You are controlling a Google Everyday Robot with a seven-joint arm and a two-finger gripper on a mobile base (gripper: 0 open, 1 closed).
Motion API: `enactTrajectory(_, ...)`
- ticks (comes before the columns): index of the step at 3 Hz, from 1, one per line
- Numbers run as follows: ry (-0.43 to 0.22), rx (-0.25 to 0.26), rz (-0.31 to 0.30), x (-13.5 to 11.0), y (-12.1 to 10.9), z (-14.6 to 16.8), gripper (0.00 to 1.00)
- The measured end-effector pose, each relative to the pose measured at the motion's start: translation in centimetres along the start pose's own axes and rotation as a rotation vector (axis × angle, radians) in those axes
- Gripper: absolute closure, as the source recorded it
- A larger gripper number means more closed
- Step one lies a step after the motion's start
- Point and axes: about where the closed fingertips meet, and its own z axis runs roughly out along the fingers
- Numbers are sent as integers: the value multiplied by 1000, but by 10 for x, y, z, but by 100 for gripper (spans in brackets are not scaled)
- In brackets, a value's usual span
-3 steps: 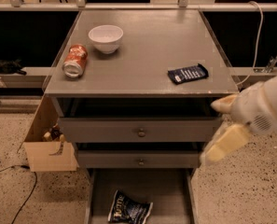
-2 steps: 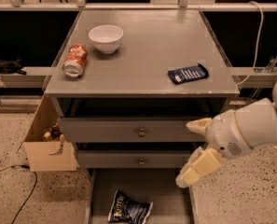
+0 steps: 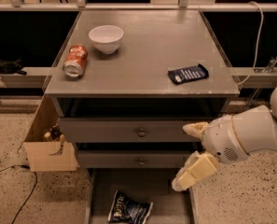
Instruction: Pick blue chip bag from bottom drawer and place on counter
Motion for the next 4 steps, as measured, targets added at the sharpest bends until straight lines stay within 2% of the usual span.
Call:
enactTrajectory(1, -85, 2, 68, 13, 5, 23, 0)
enactTrajectory(2, -156, -32, 182, 59, 18, 93, 0)
enactTrajectory(3, -175, 18, 225, 75, 2, 114, 0)
enactTrajectory(4, -174, 22, 223, 74, 1, 113, 0)
